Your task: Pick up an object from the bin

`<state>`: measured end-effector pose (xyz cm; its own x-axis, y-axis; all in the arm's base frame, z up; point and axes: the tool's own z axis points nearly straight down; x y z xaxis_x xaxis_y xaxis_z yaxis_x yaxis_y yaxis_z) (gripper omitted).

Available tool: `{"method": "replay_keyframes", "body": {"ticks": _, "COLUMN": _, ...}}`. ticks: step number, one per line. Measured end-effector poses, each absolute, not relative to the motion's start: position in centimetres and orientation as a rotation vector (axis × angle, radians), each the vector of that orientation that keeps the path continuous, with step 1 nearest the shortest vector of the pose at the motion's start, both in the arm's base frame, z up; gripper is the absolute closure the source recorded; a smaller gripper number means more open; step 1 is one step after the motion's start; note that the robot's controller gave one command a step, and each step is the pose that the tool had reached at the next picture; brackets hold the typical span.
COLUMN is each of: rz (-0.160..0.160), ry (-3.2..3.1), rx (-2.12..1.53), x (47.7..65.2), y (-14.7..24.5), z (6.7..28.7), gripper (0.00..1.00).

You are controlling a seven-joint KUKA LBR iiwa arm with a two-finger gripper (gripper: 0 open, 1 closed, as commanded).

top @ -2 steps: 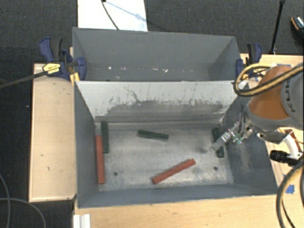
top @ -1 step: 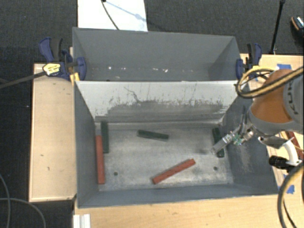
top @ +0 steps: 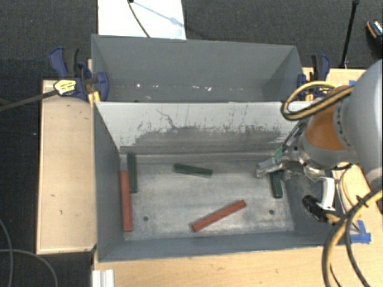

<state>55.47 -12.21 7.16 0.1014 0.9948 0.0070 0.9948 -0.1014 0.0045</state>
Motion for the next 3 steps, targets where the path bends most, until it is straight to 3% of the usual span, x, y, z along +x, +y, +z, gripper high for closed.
{"method": "replay_keyframes", "body": {"ticks": 1, "rz": -0.004, "ry": -1.883, "rx": -2.512, "x": 59.0, "y": -10.8, "z": 7.2, "gripper": 0.0}}
{"method": "replay_keyframes", "body": {"ticks": 2, "rz": -0.001, "ry": -1.89, "rx": -2.505, "x": 58.9, "y": -10.8, "z": 7.1, "gripper": 1.0}}
{"method": "replay_keyframes", "body": {"ticks": 3, "rz": -0.007, "ry": -1.91, "rx": -2.5, "x": 59.1, "y": -10.8, "z": 14.1, "gripper": 1.0}}
